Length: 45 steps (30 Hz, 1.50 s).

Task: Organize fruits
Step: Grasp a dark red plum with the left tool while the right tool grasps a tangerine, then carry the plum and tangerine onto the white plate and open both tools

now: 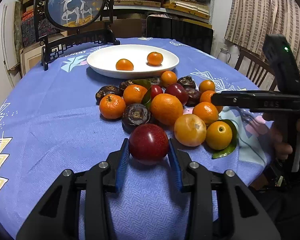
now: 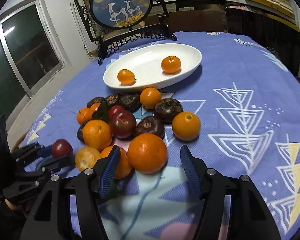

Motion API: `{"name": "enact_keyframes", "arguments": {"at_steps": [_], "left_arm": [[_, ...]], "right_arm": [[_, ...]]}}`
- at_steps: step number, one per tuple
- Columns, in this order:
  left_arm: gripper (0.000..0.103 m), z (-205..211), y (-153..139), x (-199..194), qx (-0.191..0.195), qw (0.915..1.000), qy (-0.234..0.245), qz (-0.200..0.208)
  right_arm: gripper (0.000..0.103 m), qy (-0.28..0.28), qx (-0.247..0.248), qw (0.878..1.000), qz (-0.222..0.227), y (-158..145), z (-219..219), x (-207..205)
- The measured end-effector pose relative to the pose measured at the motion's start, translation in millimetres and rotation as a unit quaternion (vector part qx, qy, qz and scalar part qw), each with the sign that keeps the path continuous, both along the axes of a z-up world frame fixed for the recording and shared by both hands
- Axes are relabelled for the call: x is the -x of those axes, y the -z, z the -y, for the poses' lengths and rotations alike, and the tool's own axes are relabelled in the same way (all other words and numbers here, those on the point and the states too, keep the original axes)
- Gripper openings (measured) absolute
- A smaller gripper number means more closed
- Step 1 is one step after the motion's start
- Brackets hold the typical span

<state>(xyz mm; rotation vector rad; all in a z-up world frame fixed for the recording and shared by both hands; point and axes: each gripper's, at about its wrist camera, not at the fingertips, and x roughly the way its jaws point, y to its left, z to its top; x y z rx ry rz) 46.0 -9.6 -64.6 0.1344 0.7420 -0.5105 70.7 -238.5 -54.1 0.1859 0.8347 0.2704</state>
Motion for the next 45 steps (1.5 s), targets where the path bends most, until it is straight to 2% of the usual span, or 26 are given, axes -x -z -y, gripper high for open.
{"name": "enact_keyframes", "arguments": {"at_steps": [4,7,9,12,16,23,30,34,38,45], "left_arm": [[0.037,-2.3,0.9,-4.8,0.002,1.0000,-0.005,-0.003],[0.037,-4.4,1.3,-6.9,0.002,0.9999,-0.010,-0.004],[0.037,-5.2,0.9,-8.0,0.003,0.9999,-0.011,-0.005],[0.037,-6.4,-0.4,-8.1,0.004,0.9999,-0.014,-0.003],[0.037,-7.0,-3.1,-8.2,0.003,0.9999,-0.016,-0.001],[0.037,-7.5,-18.3,-7.8,0.010,0.9998,-0.011,0.013],[0.037,-2.8,-41.5,-35.4,0.017,0.9997,-0.008,0.019],[0.037,8.7,-60.9,-70.6,0.015,0.9996,-0.003,0.023],[0.037,25.5,-75.0,-117.6,0.006,0.9996,-0.002,0.027],[0.038,47.1,-67.1,-195.7,-0.005,0.9999,-0.007,-0.006]], "right_arm": [[0.062,-0.009,-0.069,0.997,-0.038,7.6,6.8,-11.6],[0.055,-0.014,-0.136,0.988,-0.066,17.9,17.4,-14.9],[0.045,-0.010,-0.129,0.989,-0.068,18.4,18.5,-12.3],[0.044,-0.015,-0.144,0.987,-0.066,20.6,21.2,-4.8],[0.044,-0.016,-0.134,0.990,-0.045,14.7,23.3,7.3],[0.044,-0.004,-0.101,0.995,0.009,-17.6,37.1,22.2],[0.044,0.004,-0.060,0.998,0.036,-52.2,42.3,2.5],[0.044,0.002,-0.043,0.998,0.053,-75.2,36.2,-31.6],[0.044,0.001,-0.038,0.998,0.052,-84.8,29.1,-76.2],[0.044,-0.011,-0.033,0.999,0.026,-70.2,5.3,-158.8]]}}
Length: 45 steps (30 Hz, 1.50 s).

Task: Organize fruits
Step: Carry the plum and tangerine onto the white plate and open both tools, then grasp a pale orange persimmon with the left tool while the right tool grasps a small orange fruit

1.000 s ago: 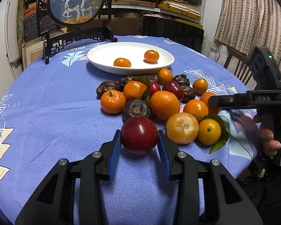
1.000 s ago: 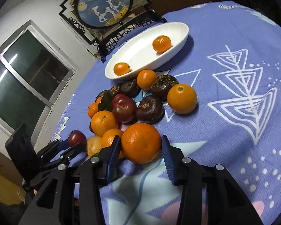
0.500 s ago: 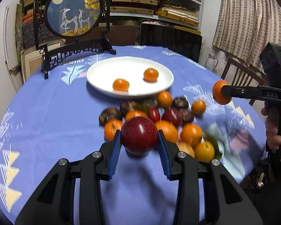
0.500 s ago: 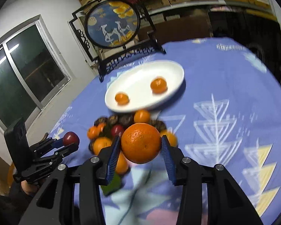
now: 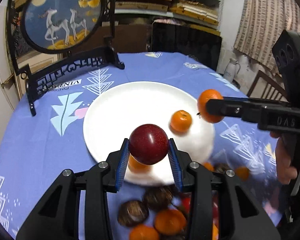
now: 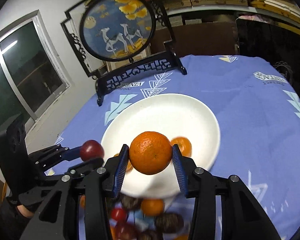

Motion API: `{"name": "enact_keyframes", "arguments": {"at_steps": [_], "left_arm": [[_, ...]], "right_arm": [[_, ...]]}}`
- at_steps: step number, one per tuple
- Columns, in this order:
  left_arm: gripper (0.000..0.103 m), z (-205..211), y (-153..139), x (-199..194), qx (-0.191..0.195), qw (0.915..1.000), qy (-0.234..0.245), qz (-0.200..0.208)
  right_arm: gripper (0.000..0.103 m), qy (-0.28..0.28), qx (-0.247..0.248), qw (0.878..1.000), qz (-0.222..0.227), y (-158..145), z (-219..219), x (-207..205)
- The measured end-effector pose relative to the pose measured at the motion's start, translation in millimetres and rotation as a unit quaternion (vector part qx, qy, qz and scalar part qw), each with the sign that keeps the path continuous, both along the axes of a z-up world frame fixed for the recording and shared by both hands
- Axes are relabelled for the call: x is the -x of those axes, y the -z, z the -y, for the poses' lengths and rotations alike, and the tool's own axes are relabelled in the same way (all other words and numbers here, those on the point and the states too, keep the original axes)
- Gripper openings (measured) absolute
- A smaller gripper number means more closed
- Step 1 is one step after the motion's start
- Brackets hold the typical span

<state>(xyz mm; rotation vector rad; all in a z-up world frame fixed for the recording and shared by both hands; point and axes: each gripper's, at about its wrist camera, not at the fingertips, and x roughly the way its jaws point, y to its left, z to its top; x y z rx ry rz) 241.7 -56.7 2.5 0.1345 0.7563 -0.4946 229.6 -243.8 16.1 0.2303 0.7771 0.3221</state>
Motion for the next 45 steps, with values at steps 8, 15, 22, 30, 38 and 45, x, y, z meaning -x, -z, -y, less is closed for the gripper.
{"name": "enact_keyframes", "arguments": {"at_steps": [8,15,22,30,38,45], "left_arm": [[0.041,3.2,23.8,-50.7,-0.021,0.9991,-0.027,-0.025],[0.065,-8.6,9.6,-32.2,-0.011,0.9989,-0.044,0.008],[0.072,-21.6,1.1,52.0,-0.011,0.9996,0.001,0.024],[0.072,-25.5,29.7,169.0,-0.032,0.9964,0.077,0.019],[0.062,0.7,63.8,206.2,-0.068,0.9936,0.085,0.030],[0.048,22.4,76.6,196.2,-0.078,0.9931,0.081,0.033]], "right_arm": [[0.046,0.008,0.016,0.999,-0.027,26.7,-10.4,-57.1],[0.051,0.022,0.025,0.999,-0.007,18.7,-2.1,-45.0],[0.054,0.013,0.028,0.999,0.012,10.1,9.3,26.8],[0.054,0.032,0.029,0.999,0.014,32.9,27.0,124.3],[0.054,0.061,0.003,0.998,-0.004,61.5,38.4,185.3],[0.054,0.066,0.005,0.998,-0.004,60.9,39.0,209.8]]}}
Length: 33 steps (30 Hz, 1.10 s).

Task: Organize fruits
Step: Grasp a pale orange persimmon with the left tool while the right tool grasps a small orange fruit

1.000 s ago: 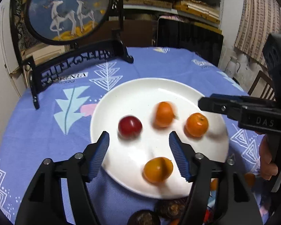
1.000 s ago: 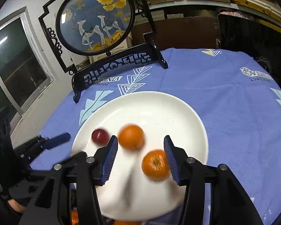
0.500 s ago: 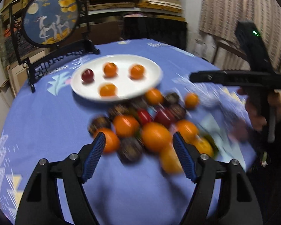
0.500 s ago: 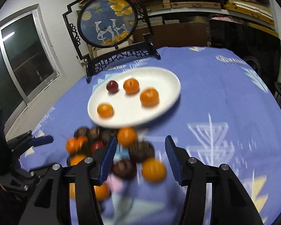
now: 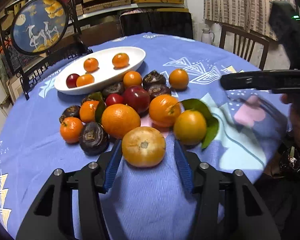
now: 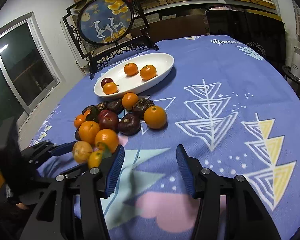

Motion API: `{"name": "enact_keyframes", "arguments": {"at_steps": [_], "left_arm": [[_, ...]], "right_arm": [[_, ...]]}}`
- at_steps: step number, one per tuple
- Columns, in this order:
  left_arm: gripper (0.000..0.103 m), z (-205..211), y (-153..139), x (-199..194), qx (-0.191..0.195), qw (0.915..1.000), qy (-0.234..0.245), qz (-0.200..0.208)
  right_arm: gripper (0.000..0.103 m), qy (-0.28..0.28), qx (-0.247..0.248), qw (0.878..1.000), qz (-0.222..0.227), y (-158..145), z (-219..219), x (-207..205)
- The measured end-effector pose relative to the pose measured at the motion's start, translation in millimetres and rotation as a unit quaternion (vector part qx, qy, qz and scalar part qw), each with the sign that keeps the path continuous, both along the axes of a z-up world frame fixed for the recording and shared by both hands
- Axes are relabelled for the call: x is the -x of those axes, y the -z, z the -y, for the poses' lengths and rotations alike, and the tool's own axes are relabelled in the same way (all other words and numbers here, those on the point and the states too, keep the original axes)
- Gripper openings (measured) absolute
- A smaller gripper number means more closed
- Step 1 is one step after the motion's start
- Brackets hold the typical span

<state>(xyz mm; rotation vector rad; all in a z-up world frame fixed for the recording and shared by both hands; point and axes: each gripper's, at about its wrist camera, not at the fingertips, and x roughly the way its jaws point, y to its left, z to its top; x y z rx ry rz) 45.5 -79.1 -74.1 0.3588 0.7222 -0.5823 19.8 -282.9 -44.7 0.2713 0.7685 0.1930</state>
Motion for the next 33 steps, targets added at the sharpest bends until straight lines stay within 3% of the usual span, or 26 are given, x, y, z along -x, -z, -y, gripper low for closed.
{"name": "enact_keyframes", "arguments": {"at_steps": [3,6,11,19,23,31,33], "left_arm": [[0.041,-5.2,3.2,-5.5,0.020,0.9997,-0.008,-0.014],[0.040,-11.3,0.1,-2.6,0.029,0.9994,-0.017,-0.010],[0.040,-27.3,-14.0,7.1,0.054,0.9982,-0.026,-0.003],[0.040,-57.3,-34.0,7.6,0.078,0.9952,-0.060,0.008],[0.040,-61.4,-32.1,5.7,0.077,0.9950,-0.063,0.004],[0.040,-69.7,-24.4,0.9,0.079,0.9943,-0.071,-0.005],[0.040,-71.4,-23.1,0.1,0.080,0.9940,-0.073,-0.007]], "right_arm": [[0.054,-0.001,-0.002,1.000,0.004,-3.2,1.2,6.1],[0.054,-0.009,-0.003,1.000,0.002,-1.9,-0.5,9.0],[0.054,-0.073,0.003,0.997,-0.007,4.5,-28.0,9.2],[0.054,-0.157,0.059,0.985,0.031,-8.3,-85.6,12.1],[0.054,-0.150,0.075,0.986,0.020,-2.1,-96.0,-5.3],[0.034,-0.134,0.070,0.988,-0.007,14.0,-105.7,-30.0],[0.034,-0.132,0.069,0.989,-0.005,15.1,-106.4,-29.4]]}}
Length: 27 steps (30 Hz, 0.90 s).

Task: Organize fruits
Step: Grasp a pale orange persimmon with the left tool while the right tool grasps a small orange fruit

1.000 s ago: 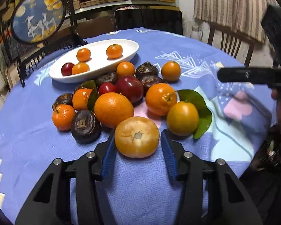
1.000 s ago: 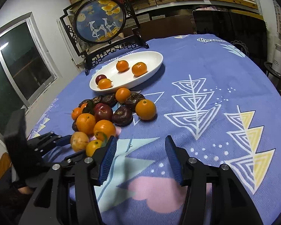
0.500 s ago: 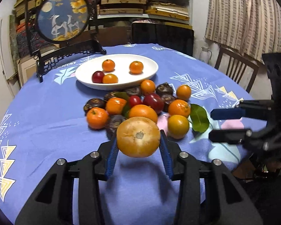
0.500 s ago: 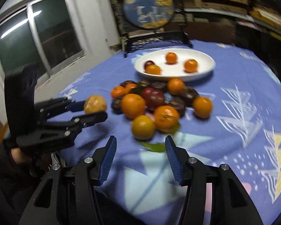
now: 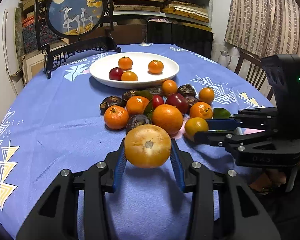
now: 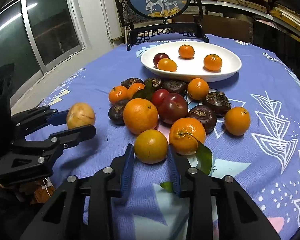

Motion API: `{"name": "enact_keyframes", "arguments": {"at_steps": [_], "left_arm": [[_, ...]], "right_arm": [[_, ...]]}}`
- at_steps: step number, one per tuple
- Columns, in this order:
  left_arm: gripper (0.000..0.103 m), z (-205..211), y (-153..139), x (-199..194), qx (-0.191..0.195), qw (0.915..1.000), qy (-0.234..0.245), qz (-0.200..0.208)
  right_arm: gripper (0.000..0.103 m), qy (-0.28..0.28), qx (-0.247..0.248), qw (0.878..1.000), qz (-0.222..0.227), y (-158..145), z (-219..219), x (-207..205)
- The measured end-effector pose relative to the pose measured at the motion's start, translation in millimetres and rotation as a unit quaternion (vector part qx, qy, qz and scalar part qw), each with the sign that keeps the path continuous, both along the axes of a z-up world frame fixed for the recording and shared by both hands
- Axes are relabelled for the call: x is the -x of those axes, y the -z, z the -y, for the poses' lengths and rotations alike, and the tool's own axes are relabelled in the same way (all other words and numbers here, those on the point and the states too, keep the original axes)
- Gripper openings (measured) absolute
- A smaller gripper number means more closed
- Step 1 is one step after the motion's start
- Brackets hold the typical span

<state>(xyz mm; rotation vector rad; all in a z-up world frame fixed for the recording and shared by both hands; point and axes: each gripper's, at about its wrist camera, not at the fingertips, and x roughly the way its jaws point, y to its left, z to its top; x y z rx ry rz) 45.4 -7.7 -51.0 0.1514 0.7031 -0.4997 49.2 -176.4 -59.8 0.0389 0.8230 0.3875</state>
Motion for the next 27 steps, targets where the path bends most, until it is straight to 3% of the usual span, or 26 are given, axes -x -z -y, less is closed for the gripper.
{"name": "enact_keyframes", "arguments": {"at_steps": [6,8,11,17,21,27], "left_arm": [[0.040,-6.5,1.0,-4.2,0.006,1.0000,-0.007,-0.003],[0.040,-6.8,1.6,-4.6,0.008,0.9999,-0.008,-0.004],[0.040,-5.9,3.6,-4.2,0.006,0.9999,-0.007,-0.007],[0.040,-7.7,4.8,-3.8,0.006,0.9999,-0.008,-0.009],[0.040,-9.5,5.4,-3.5,0.007,0.9999,-0.010,-0.009],[0.040,-11.3,1.8,-4.3,0.011,0.9999,-0.010,-0.006]], "right_arm": [[0.036,-0.005,-0.013,1.000,-0.012,-0.1,2.8,-1.8],[0.044,-0.005,-0.014,1.000,-0.018,-0.9,0.6,-4.3],[0.045,-0.007,0.015,1.000,-0.007,-4.8,-10.6,-6.1],[0.045,0.014,0.037,0.999,-0.018,-2.2,-20.3,-19.4],[0.036,0.020,0.058,0.998,-0.018,2.2,-24.4,-20.6],[0.036,0.014,-0.005,1.000,-0.020,-5.7,-1.8,-6.5]]}}
